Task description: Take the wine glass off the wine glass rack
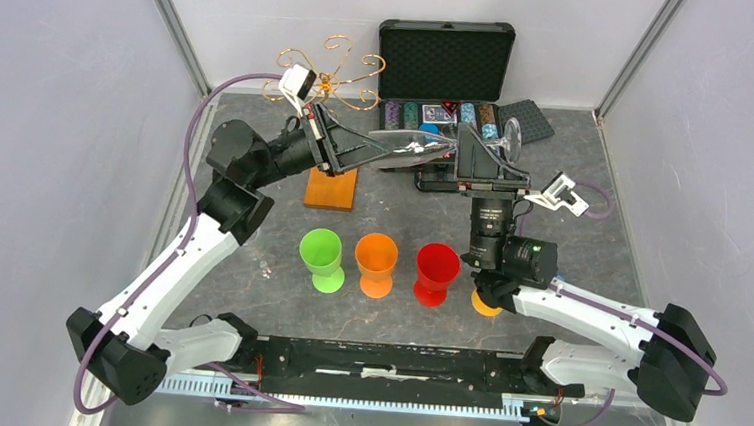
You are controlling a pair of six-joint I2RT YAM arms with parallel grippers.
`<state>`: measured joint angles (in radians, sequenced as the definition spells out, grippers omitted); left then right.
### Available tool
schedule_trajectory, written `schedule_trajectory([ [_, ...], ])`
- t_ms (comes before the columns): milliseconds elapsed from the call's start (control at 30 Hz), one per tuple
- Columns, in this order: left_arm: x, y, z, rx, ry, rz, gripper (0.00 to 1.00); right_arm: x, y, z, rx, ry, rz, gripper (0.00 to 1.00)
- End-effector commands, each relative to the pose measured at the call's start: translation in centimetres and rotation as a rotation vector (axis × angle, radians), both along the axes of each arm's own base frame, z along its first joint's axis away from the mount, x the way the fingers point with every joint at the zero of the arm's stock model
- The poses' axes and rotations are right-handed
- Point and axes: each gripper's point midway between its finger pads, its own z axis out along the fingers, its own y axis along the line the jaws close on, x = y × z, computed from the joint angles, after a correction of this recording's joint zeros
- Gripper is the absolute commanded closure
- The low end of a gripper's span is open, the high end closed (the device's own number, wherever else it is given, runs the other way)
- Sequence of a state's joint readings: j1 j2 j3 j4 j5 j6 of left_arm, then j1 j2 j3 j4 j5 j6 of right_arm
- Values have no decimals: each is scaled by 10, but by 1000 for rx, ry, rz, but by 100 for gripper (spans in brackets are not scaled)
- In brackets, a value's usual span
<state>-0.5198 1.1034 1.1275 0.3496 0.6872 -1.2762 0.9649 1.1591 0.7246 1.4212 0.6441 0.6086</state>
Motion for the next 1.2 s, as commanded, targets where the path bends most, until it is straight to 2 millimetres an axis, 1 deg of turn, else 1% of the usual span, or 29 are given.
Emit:
schedule_trajectory([
  [0,-1,1,20,12,-115,38,98,-8,-11,7,30,-34,0,46],
  [167,17,4,20,82,-149,139,98,-14,-13,0,43,-36,40,35],
  [233,25,5,16,127,-154,180,98,-16,-12,-10,47,-18,80,30],
  [300,32,6,10,175,-159,218,98,-17,-8,-27,45,30,140,27],
  [400,42,10,-7,270,-151,266,98,-21,5,-49,16,101,245,25],
  [467,48,14,-21,342,-144,295,98,-29,13,-61,-21,117,312,24],
  [533,49,19,-34,421,-149,314,98,-39,18,-69,-58,112,368,24],
  [600,51,27,-50,524,-161,328,98,-48,20,-72,-91,102,406,24],
  [700,51,45,-82,716,-164,352,98,-54,15,-72,-157,87,385,24],
  [767,52,62,-103,844,-155,380,98,-54,10,-75,-205,95,345,25],
  [833,58,85,-123,975,-131,453,98,-51,5,-80,-235,120,306,25],
  [900,65,104,-138,1079,-106,519,98,-51,-1,-82,-248,122,276,25],
  [1000,69,121,-156,1206,-74,543,98,-50,-9,-87,-259,137,247,25],
  [1167,63,145,-190,1385,38,540,98,-50,-19,-98,-259,168,218,25],
])
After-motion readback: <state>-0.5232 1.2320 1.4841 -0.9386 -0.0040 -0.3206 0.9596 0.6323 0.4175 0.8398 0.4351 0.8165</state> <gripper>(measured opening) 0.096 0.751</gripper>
